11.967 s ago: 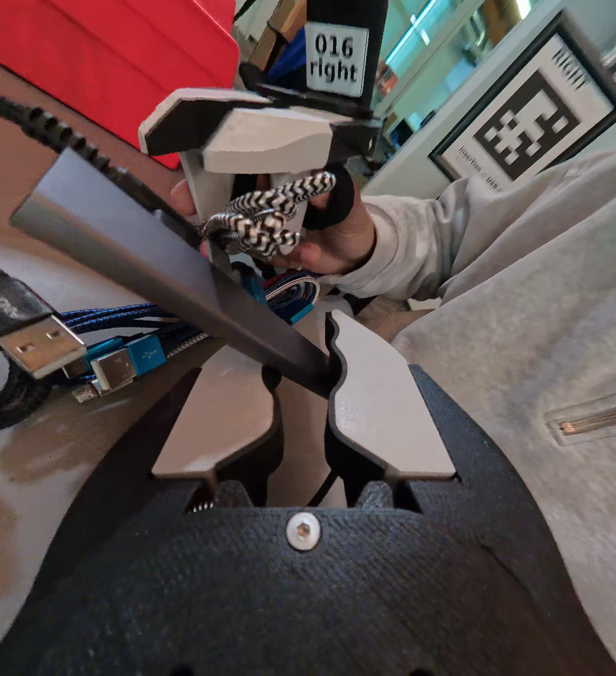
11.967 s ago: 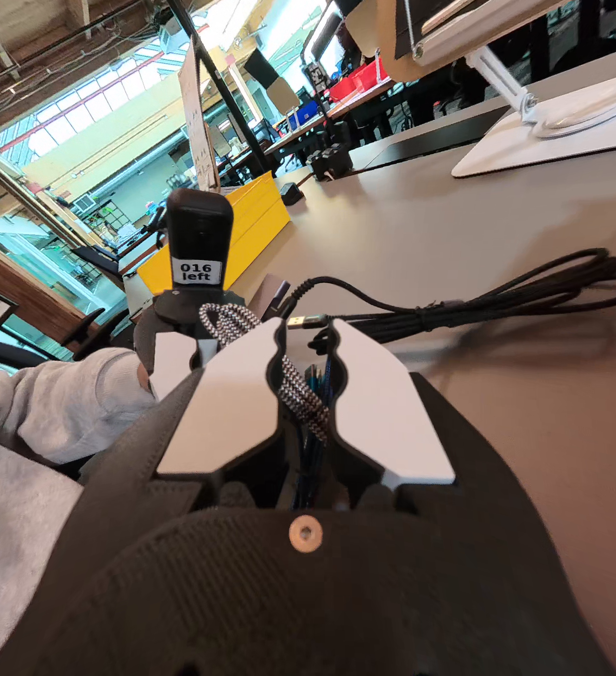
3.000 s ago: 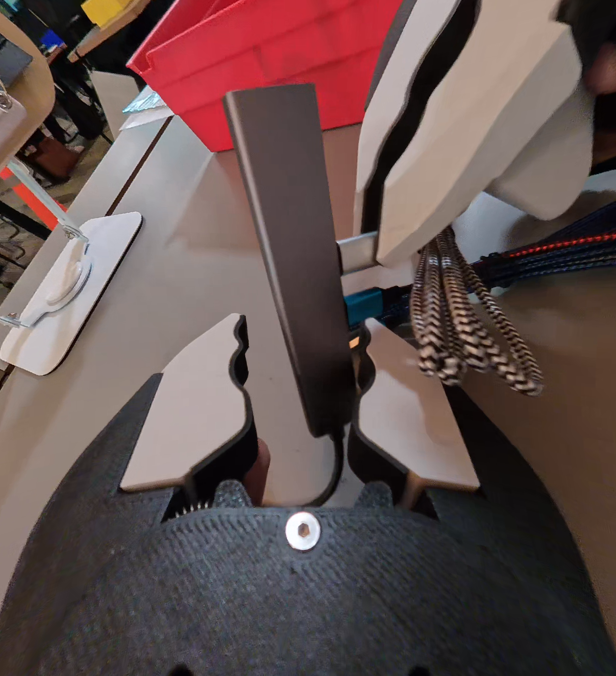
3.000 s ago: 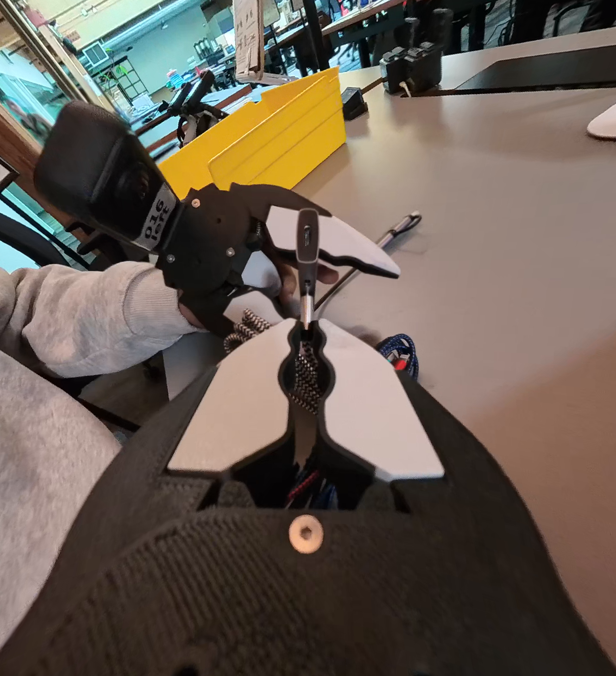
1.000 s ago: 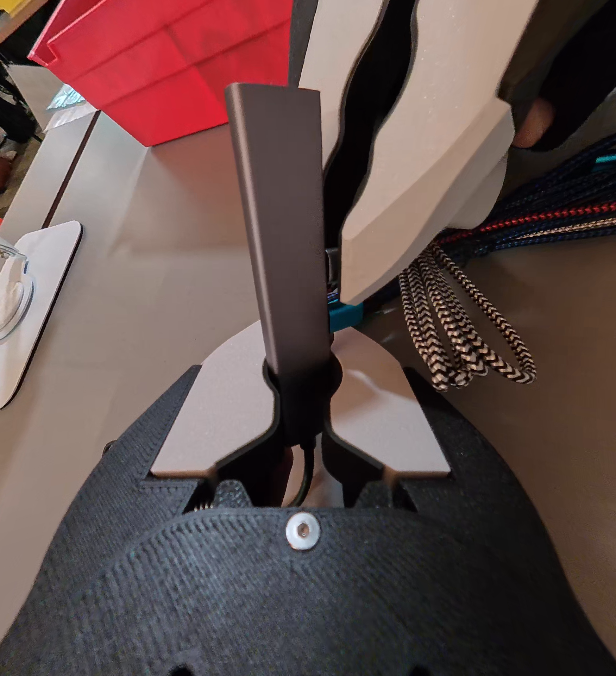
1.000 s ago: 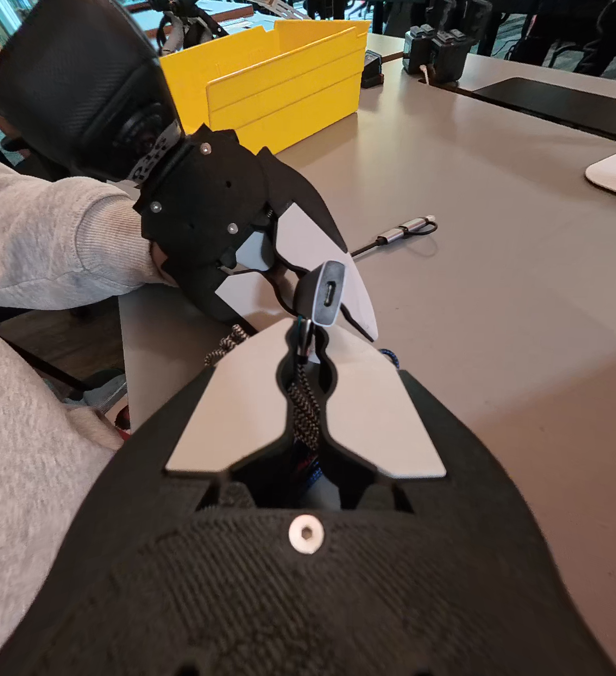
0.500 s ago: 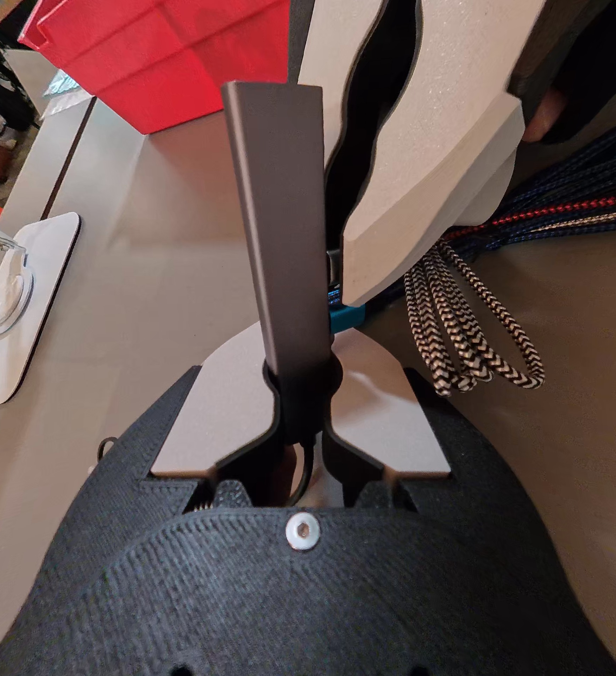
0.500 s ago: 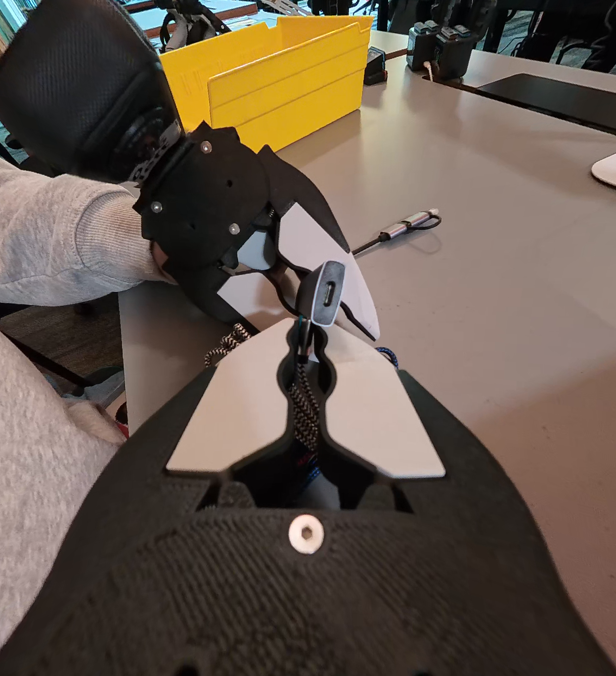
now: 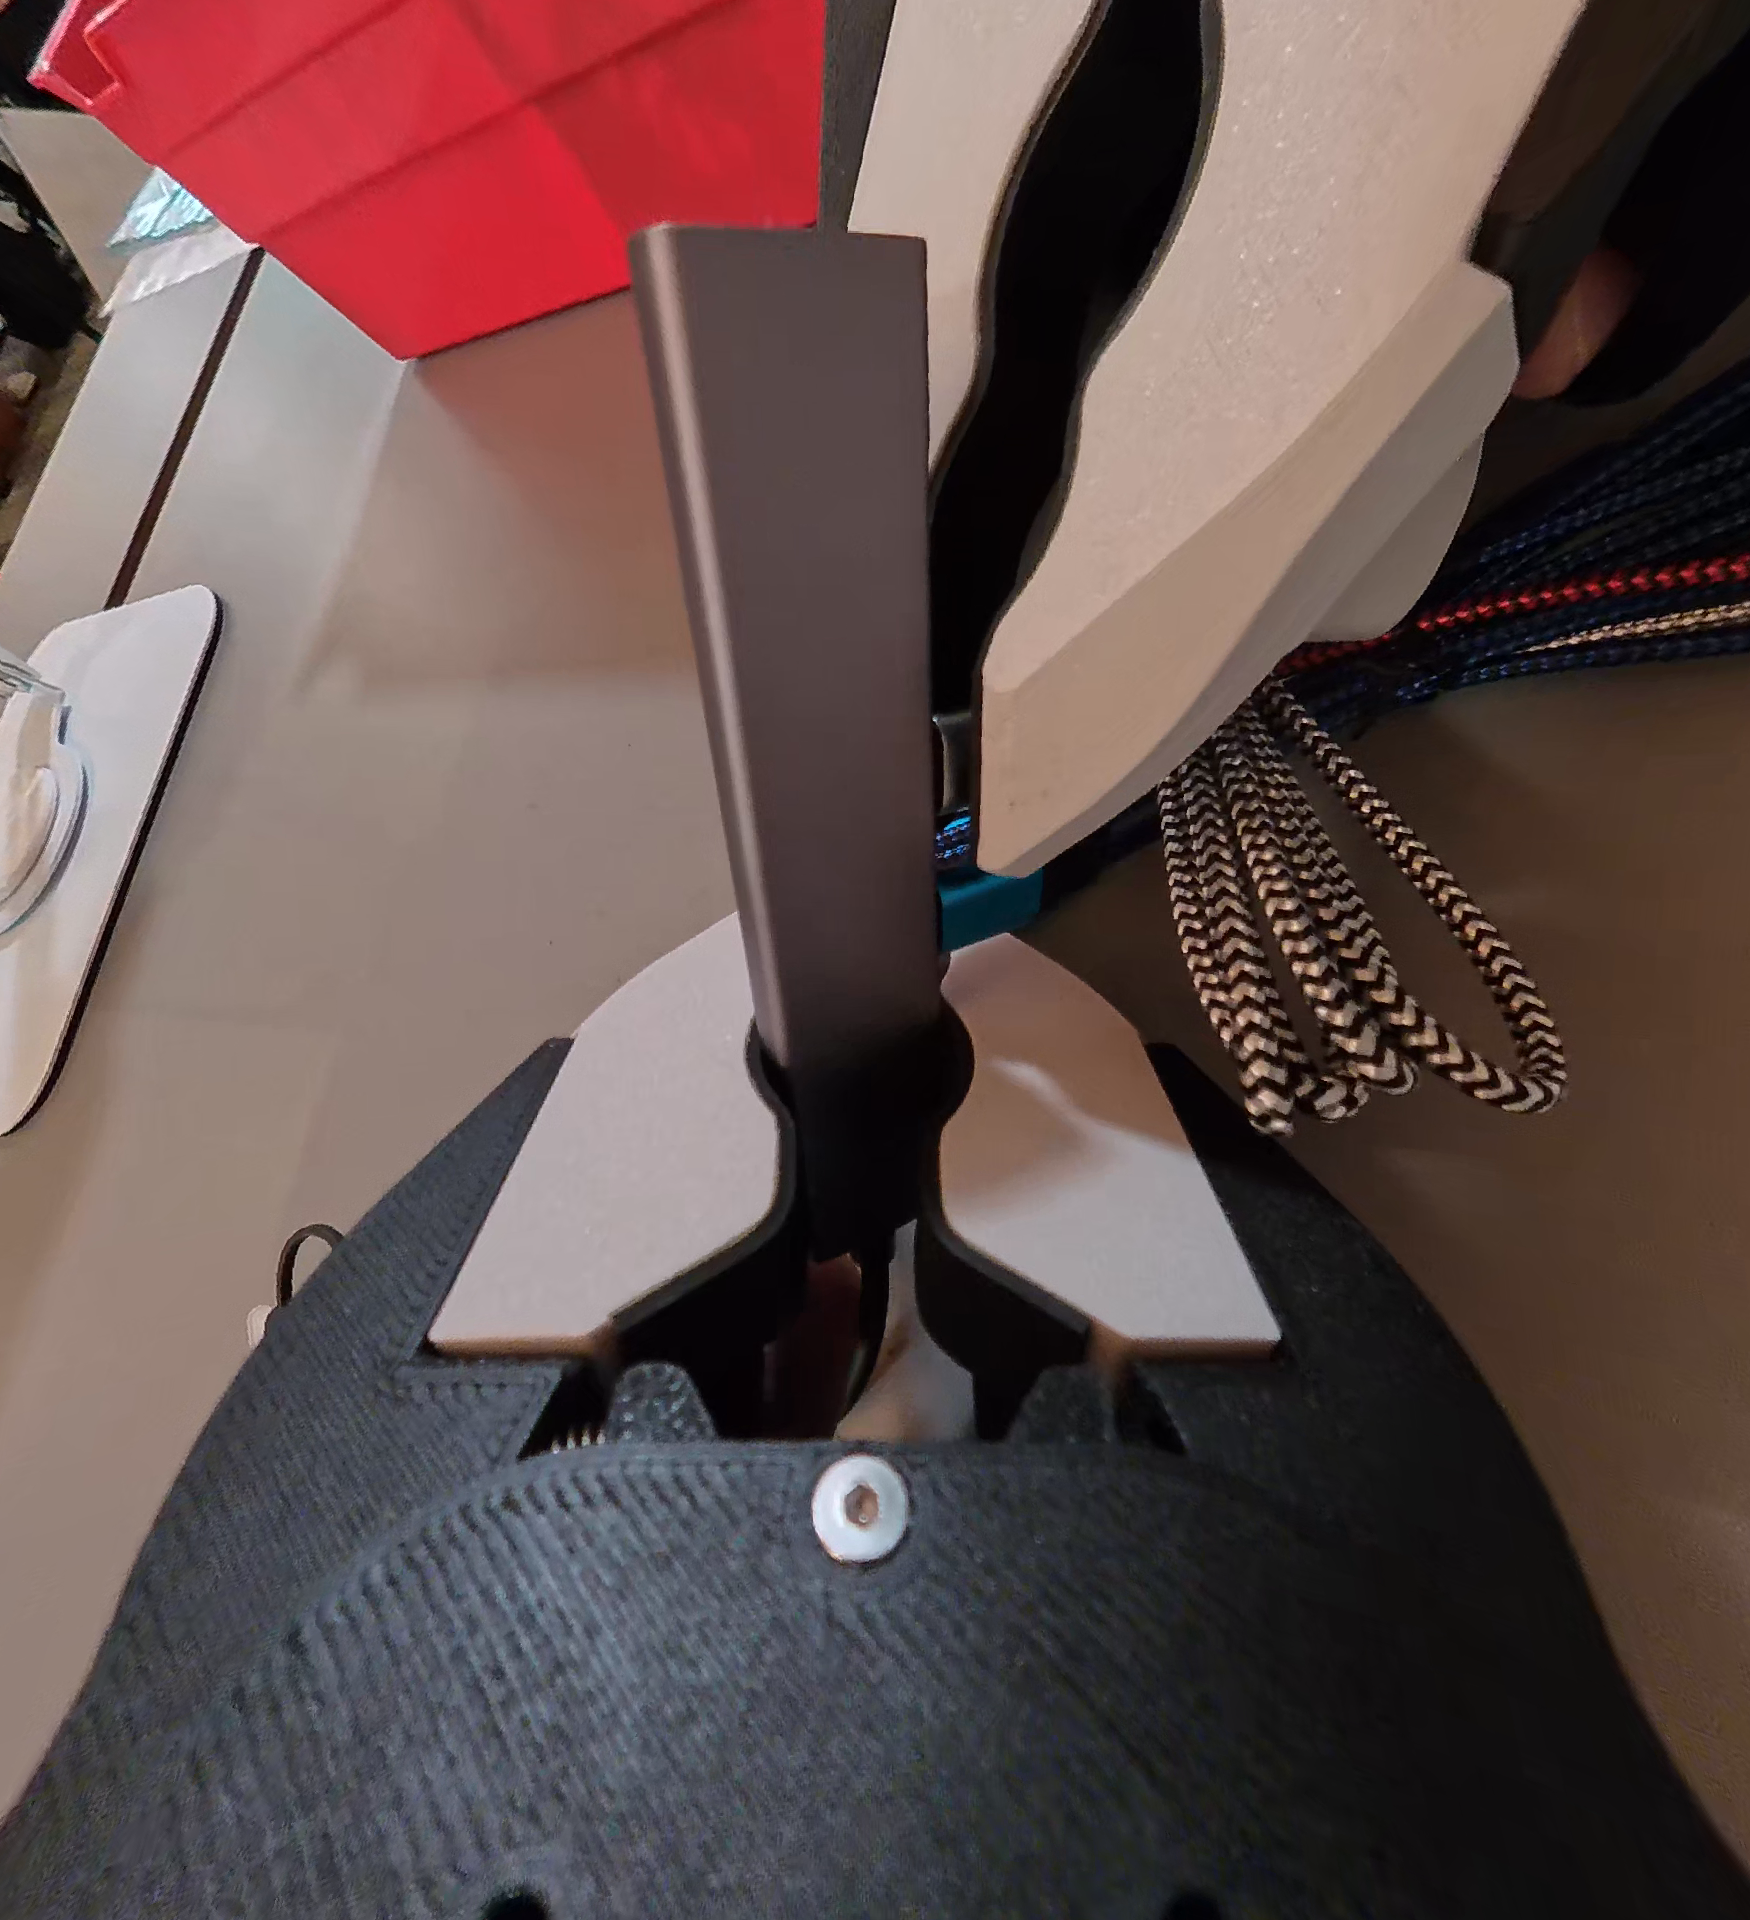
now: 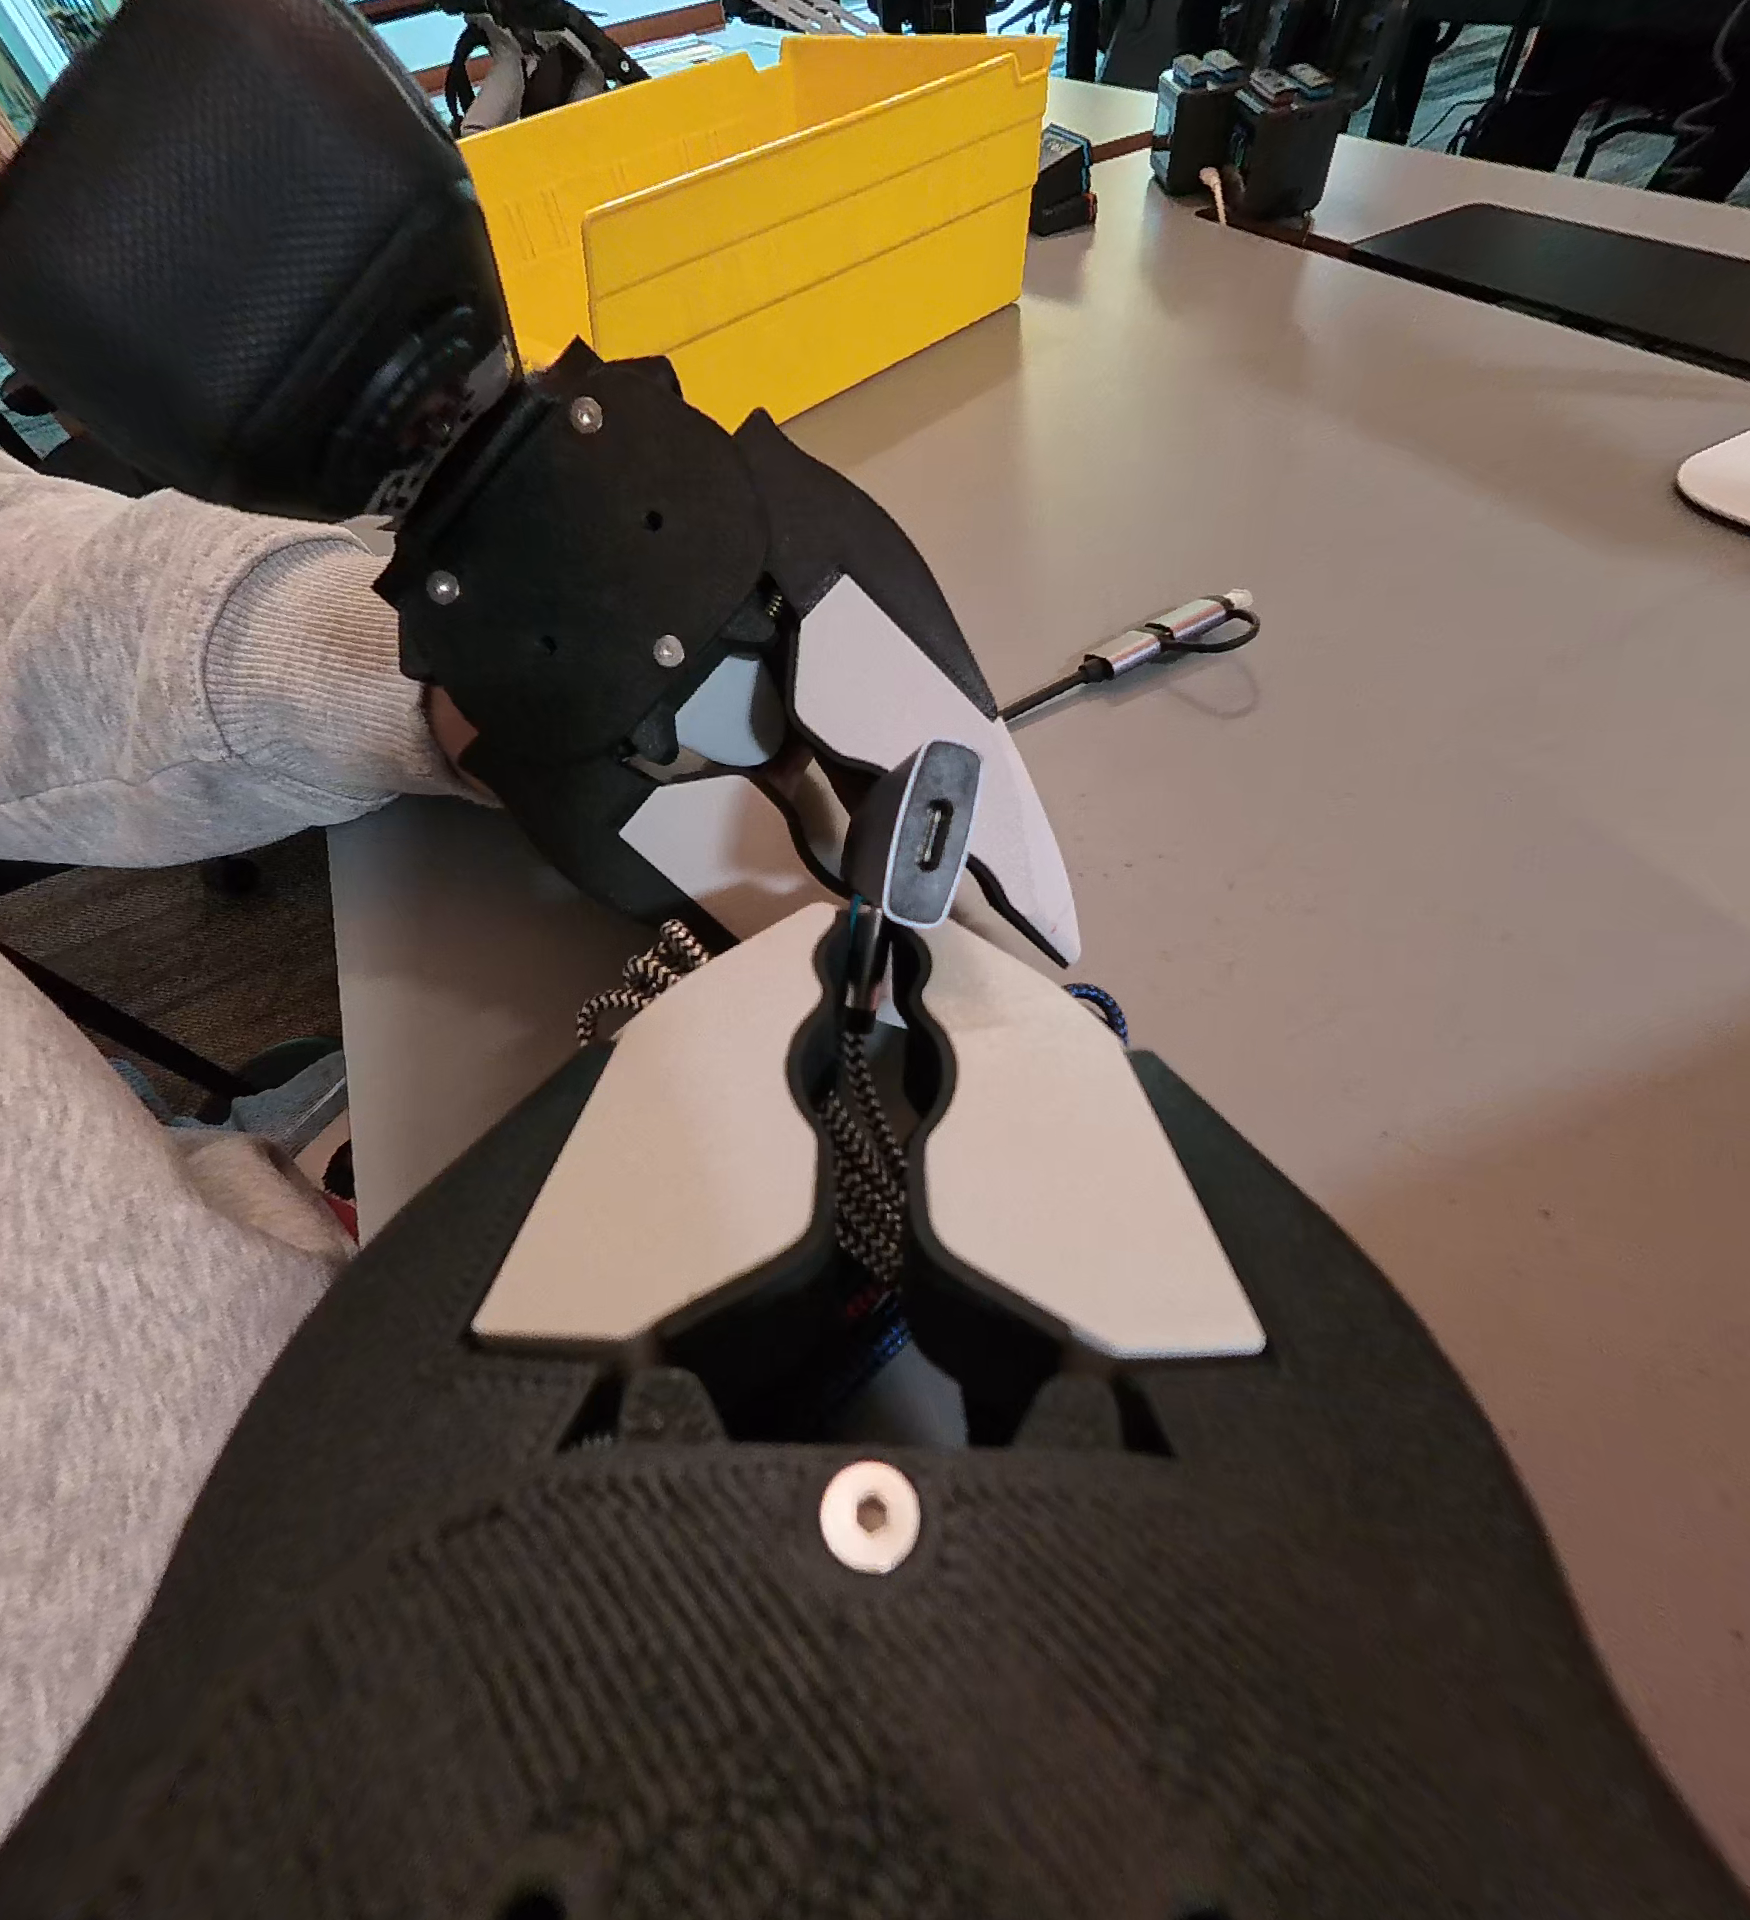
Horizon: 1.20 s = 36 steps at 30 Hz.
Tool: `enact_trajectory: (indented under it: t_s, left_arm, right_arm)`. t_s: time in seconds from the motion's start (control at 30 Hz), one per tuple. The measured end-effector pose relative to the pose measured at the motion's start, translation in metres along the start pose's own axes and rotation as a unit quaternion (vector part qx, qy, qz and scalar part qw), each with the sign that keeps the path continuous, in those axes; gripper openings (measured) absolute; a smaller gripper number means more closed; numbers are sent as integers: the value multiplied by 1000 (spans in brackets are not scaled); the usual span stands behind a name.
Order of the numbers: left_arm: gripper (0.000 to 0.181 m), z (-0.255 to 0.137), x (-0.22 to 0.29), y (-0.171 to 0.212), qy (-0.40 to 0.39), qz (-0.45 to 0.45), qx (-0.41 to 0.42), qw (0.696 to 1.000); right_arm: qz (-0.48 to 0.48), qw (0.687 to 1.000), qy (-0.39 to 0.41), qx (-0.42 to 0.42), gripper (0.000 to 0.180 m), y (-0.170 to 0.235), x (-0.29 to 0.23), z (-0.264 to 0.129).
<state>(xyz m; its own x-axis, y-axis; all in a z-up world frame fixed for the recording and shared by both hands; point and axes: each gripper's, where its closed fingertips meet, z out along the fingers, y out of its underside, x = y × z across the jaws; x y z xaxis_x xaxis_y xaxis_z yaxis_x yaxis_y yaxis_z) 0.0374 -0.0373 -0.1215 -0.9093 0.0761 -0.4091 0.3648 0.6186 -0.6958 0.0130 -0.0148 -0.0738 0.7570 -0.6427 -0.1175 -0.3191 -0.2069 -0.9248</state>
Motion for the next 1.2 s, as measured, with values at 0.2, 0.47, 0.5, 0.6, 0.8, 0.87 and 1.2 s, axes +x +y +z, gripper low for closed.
enact_trajectory:
  t_s: [0.2, 0.47, 0.5, 0.6, 0.8, 0.87, 1.2]
  left_arm:
    - [20, 1, 0, 0, 0, 0, -1, 1000]
    - [20, 1, 0, 1, -1, 0, -3, 1000]
    - [20, 1, 0, 1, -1, 0, -3, 1000]
    - [20, 1, 0, 1, -1, -2, -3, 1000]
    - [24, 0, -3, 0, -7, -6, 3, 1000]
    - [25, -1, -3, -1, -9, -9, 6, 1000]
    - [24, -7, -13, -3, -26, -25, 29, 999]
  right_arm:
    - [0, 1000, 0, 0, 8, 0, 0, 0]
    - [2, 1000, -2, 0, 7, 0, 0, 0]
    - [3, 1000, -2, 1, 7, 0, 0, 0]
    - [7, 1000, -3, 3, 7, -1, 1, 0]
    - [29, 999, 1, 16, 7, -4, 7, -3]
    - [34, 999, 2, 19, 7, -4, 8, -4]
    - [70, 997, 23, 33, 7, -6, 21, -8]
